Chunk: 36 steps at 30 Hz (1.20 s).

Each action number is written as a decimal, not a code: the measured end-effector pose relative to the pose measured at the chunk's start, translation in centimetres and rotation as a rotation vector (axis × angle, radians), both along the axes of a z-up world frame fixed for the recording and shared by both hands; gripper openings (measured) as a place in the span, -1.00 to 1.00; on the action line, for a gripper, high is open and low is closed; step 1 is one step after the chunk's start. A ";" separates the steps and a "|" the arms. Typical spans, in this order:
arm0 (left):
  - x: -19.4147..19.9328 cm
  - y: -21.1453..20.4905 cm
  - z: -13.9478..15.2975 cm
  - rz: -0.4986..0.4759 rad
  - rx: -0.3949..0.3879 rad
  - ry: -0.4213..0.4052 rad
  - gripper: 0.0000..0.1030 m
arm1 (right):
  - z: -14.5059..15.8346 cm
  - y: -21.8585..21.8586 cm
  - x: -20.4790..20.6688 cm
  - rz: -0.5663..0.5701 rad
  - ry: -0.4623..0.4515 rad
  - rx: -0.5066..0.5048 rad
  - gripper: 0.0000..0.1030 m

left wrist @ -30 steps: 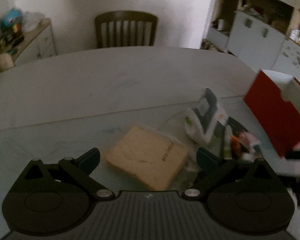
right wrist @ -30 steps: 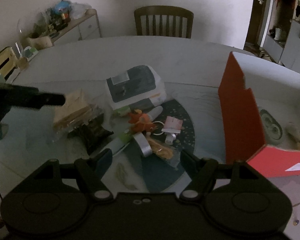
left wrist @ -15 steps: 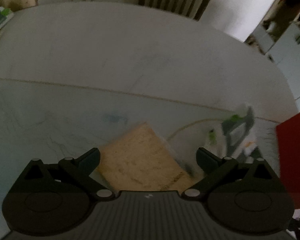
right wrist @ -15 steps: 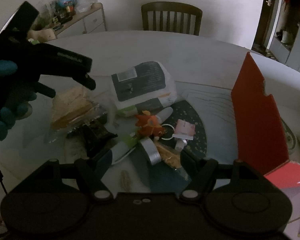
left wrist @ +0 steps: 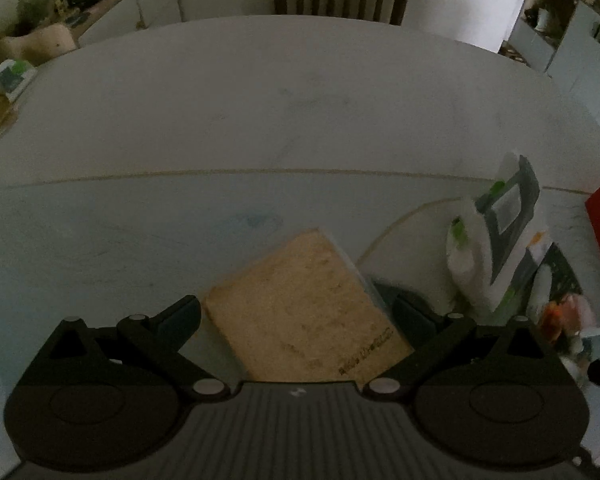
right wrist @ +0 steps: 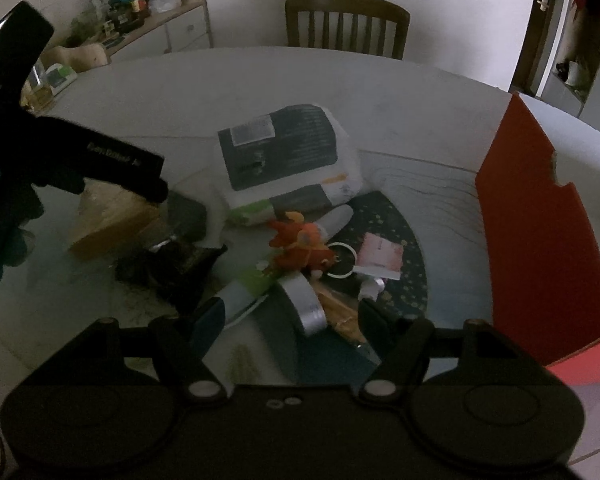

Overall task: Organize objects
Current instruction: 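Grasp the bread-like sponge block with the left gripper, then grasp the silver tape roll with the right gripper while the left holds the sponge block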

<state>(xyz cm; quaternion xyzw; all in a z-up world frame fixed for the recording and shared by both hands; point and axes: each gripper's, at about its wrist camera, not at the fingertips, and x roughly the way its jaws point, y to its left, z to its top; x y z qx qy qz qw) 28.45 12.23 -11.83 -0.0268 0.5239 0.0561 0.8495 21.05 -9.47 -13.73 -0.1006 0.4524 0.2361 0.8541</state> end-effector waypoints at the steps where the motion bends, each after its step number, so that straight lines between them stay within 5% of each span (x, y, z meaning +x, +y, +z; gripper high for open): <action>1: -0.4 0.2 0.1 0.015 0.002 0.000 0.99 | 0.0 0.0 0.0 0.001 0.000 0.001 0.40; 4: -1.2 0.7 0.4 0.051 -0.004 -0.001 0.99 | 0.0 0.1 0.0 0.003 0.004 0.004 0.39; 9: -0.6 2.9 -1.4 0.183 -0.169 0.129 0.99 | -0.2 0.4 -0.2 0.017 -0.005 -0.010 0.36; 15: -0.6 3.1 -1.4 0.151 -0.151 0.114 0.94 | -0.4 0.8 -0.3 0.030 -0.017 -0.035 0.08; 18: -1.1 3.5 -1.3 0.112 -0.126 0.091 0.60 | -0.4 0.7 -0.3 0.027 -0.018 -0.036 -0.04; 21: -1.4 3.5 -1.0 0.086 -0.114 0.076 0.50 | -0.4 0.8 -0.3 0.025 -0.027 -0.045 -0.26; 26: -2.2 4.3 -0.7 0.094 -0.106 0.046 0.45 | 0.0 0.3 -0.1 0.002 -0.032 -0.025 -0.55; 36: -4.8 3.8 1.6 0.048 -0.089 -0.010 0.44 | 1.7 -1.4 -1.5 -0.026 -0.025 0.043 -0.79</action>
